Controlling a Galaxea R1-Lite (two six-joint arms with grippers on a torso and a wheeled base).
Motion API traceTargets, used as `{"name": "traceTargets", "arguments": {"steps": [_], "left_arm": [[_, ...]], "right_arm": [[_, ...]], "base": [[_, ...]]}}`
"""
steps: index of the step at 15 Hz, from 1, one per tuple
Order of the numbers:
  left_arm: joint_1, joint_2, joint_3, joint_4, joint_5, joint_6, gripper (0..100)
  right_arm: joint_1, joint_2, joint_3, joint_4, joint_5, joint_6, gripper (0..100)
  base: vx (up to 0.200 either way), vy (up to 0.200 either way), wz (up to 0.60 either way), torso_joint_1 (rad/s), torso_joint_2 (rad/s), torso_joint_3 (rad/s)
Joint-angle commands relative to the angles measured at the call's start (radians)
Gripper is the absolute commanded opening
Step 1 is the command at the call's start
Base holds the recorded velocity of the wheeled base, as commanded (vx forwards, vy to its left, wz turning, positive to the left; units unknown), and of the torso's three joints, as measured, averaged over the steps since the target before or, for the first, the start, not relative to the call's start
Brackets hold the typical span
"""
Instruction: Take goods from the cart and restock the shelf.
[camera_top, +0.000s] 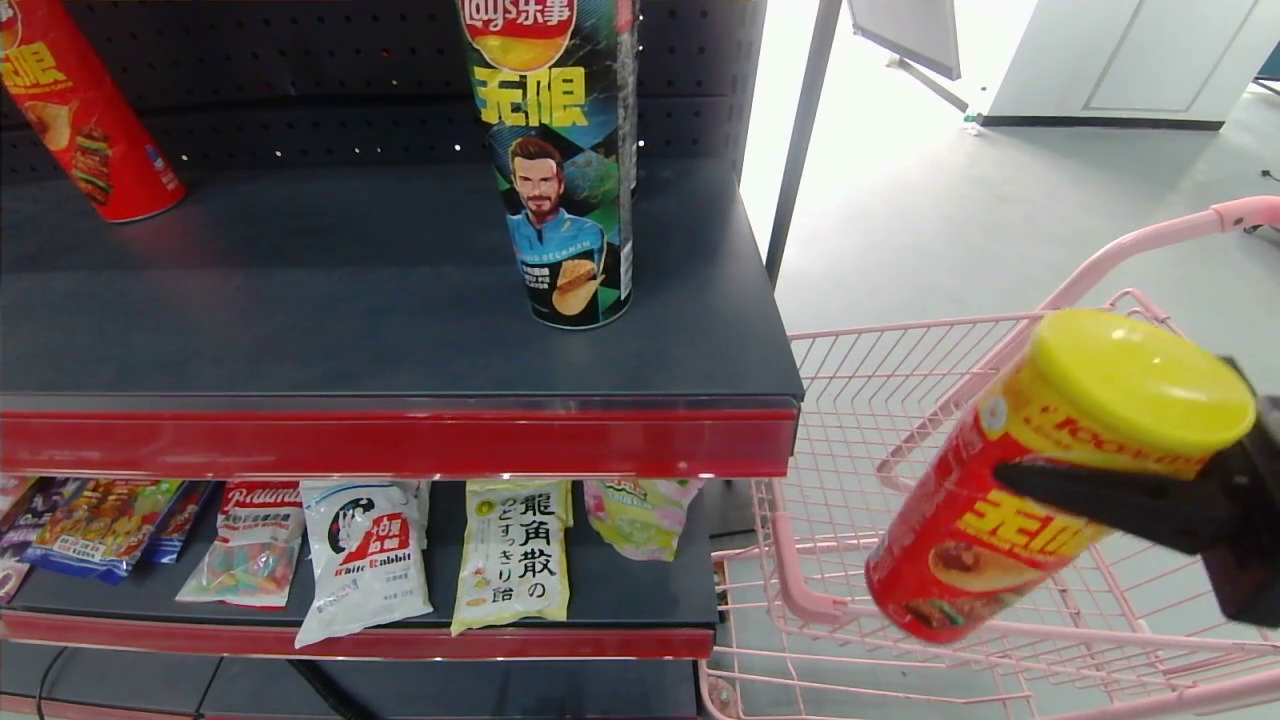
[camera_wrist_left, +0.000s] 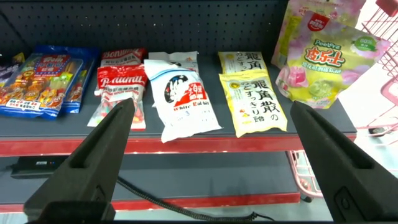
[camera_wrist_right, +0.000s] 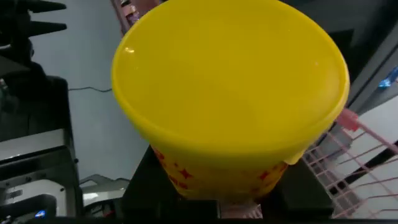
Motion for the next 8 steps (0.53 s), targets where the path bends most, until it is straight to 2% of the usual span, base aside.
{"name": "traceTargets", "arguments": {"steps": [1,4,8], "left_arm": [[0.000,0.000,0.000,0.000,0.000,0.000,100],[0.000,0.000,0.000,0.000,0.000,0.000,100],[0.001,0.000,0.000,0.001,0.000,0.000,100]], "right_arm": [[0.053,-0.031,0.081,-0.001,-0.059,0.002,0],[0.043,-0.012,0.089,-0.007,-0.156,-0.004,0],[0.107,0.024,0.029,-0.006,-0.179,-0.022,0]], "base": [[0.000,0.000,0.00,0.000,0.00,0.000],[0.000,0.000,0.00,0.000,0.00,0.000],[0.000,0.000,0.00,0.000,0.00,0.000]]}}
